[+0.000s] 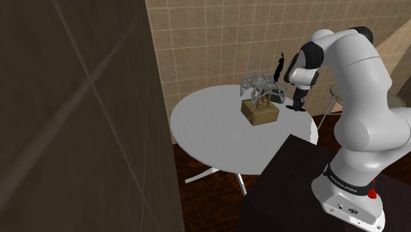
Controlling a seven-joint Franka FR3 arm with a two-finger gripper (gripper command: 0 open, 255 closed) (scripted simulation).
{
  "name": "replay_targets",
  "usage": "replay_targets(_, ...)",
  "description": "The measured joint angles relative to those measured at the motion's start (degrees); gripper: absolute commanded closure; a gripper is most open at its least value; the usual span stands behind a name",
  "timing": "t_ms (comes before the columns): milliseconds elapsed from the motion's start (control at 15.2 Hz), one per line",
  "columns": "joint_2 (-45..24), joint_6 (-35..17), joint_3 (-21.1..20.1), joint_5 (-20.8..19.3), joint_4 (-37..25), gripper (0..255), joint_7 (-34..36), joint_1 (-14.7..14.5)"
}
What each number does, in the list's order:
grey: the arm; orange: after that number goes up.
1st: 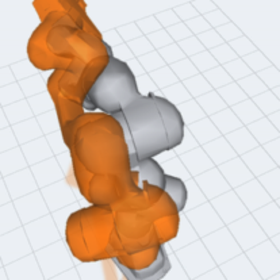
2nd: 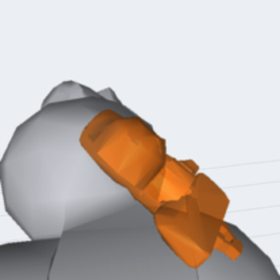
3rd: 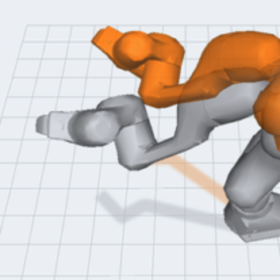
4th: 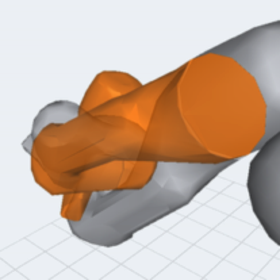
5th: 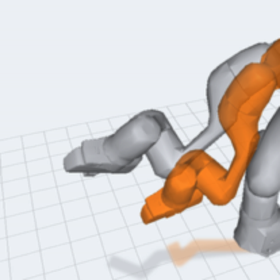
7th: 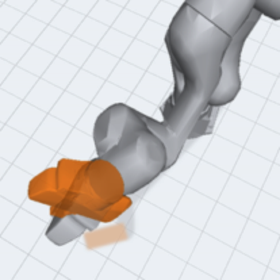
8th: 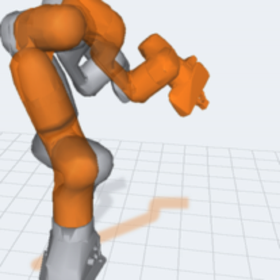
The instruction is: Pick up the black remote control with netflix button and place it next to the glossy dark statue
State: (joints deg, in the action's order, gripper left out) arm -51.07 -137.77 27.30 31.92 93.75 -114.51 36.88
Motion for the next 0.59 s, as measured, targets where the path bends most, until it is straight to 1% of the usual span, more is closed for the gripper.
replay_targets(330, -2.6, -1.5, -1.0, 1.1, -2.0, 255, -0.4, 1.2)
replay_targets(594, -2.9, -1.7, -1.0, 1.3, -2.2, 255, -0.4, 1.3)
